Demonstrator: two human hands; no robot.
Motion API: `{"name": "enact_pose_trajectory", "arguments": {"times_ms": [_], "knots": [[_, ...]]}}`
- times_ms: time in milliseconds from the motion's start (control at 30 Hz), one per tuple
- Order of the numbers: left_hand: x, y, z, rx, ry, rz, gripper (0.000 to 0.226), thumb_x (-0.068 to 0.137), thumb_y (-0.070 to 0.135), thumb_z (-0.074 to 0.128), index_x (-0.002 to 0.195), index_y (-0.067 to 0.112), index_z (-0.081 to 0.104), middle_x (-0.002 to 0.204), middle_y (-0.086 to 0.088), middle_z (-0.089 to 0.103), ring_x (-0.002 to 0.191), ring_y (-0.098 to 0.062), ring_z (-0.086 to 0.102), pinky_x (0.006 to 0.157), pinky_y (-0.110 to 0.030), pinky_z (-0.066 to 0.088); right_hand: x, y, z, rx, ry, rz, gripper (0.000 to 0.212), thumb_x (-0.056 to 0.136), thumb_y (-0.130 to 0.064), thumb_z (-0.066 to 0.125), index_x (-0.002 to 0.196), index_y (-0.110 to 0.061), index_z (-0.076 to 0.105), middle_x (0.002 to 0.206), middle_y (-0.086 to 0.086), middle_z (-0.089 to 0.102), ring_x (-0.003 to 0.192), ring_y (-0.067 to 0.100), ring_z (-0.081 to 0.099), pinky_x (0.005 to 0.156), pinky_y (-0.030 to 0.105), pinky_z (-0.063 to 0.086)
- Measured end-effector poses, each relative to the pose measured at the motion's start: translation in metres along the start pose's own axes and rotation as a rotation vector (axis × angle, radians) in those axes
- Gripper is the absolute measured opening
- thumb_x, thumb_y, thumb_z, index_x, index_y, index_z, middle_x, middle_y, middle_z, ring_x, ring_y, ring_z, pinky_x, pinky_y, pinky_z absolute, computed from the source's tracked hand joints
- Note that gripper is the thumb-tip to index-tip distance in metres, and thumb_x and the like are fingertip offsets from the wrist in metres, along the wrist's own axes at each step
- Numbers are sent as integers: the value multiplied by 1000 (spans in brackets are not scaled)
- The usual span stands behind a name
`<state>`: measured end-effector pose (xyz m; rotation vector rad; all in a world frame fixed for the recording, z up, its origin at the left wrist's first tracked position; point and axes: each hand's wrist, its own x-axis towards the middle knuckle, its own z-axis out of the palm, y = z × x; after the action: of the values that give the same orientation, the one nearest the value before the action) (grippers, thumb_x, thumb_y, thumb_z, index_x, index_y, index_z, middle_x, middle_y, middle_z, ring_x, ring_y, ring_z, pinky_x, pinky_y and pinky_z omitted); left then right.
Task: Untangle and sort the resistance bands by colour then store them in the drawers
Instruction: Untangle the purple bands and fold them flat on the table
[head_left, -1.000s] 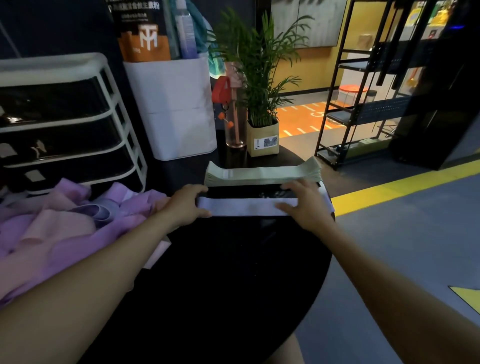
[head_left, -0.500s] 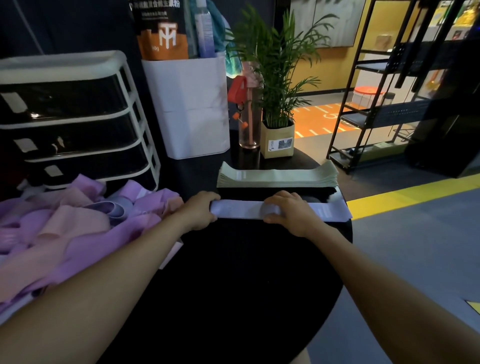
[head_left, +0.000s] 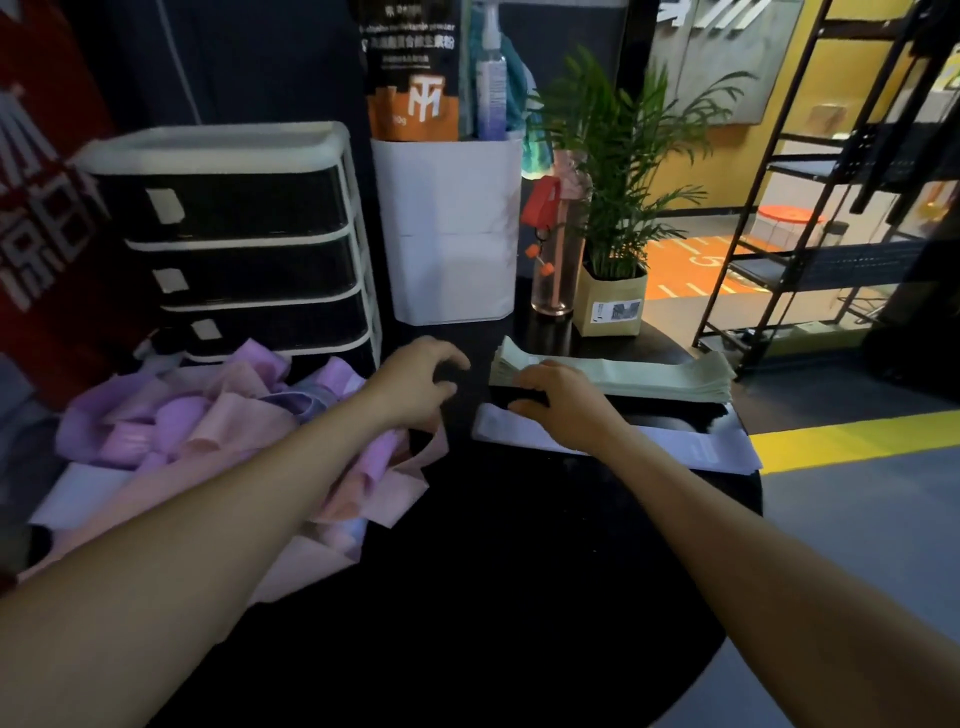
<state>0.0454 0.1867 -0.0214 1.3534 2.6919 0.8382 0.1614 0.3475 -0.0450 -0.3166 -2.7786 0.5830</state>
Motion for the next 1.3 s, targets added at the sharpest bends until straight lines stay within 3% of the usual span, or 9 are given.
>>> {"name": "enact_pose_trajectory", "arguments": {"times_ms": [167, 467, 633, 733, 867, 967, 1100, 1200, 1300], "knots": [[-26, -40, -42, 79, 119, -58, 27, 81, 5, 63, 107, 13, 67, 114, -7, 59, 105, -22, 57, 90, -27, 41, 30, -58, 17, 203, -11, -42, 33, 83, -15, 69, 114, -4, 64, 115, 13, 64, 106, 25, 61, 93, 31, 46], [-79, -101, -90, 56, 259, -195, 20, 83, 6, 65, 103, 8, 67, 105, -7, 56, 91, -23, 58, 83, -27, 43, 66, -147, 69, 336, -129, -92, 32, 83, -17, 70, 111, -2, 64, 107, 14, 67, 100, 27, 62, 91, 35, 47], [-96, -114, -94, 39, 264, -223, 17, 83, 12, 67, 101, 12, 68, 103, -9, 58, 89, -26, 59, 76, -30, 43, 73, -162, 83, 243, -175, -101, 23, 85, -15, 64, 107, -10, 68, 106, 9, 68, 97, 22, 61, 78, 22, 41], [-100, -122, -98, -5, 246, -230, 19, 82, 12, 69, 101, 13, 68, 105, -10, 59, 91, -25, 59, 78, -30, 44, 76, -168, 83, 221, -97, -118, 19, 87, -7, 55, 93, -10, 73, 95, 10, 71, 83, 19, 62, 73, 25, 44], [-101, -124, -104, -166, 260, -260, 21, 81, 11, 70, 100, 16, 66, 107, -5, 61, 95, -19, 61, 86, -33, 50, 91, -190, 62, 242, 58, -215, 21, 88, -7, 56, 99, -11, 74, 98, 6, 72, 86, 15, 64, 77, 25, 48], [-101, -121, -109, -187, 268, -252, 19, 82, 7, 69, 98, 16, 62, 90, 6, 58, 89, -14, 59, 75, -18, 45, 101, -205, 41, 263, 157, -267, 22, 89, -7, 56, 102, -10, 73, 101, 5, 72, 81, 8, 59, 77, 18, 49], [-103, -114, -120, -189, 296, -201, 20, 85, 2, 64, 105, -1, 64, 96, -3, 56, 78, -7, 52, 63, -1, 38, 104, -217, 13, 352, 319, -256, 23, 91, -6, 53, 106, -8, 71, 102, 9, 71, 77, 8, 59, 64, 1, 41], [-106, -111, -123, -164, 275, -194, 21, 85, -2, 61, 106, -4, 61, 95, -3, 57, 78, -6, 51, 63, 0, 37, 106, -222, -9, 406, 447, -205, 25, 93, -6, 51, 108, -9, 70, 104, 9, 71, 88, 15, 63, 71, 9, 40], [-102, -109, -122, -248, 332, -220, 21, 84, -2, 62, 105, 0, 63, 98, -6, 59, 88, -16, 55, 72, -7, 42, 106, -221, -24, 393, 477, -192, 25, 92, -6, 51, 107, -11, 71, 98, 7, 71, 80, 10, 59, 64, 6, 39]]}}
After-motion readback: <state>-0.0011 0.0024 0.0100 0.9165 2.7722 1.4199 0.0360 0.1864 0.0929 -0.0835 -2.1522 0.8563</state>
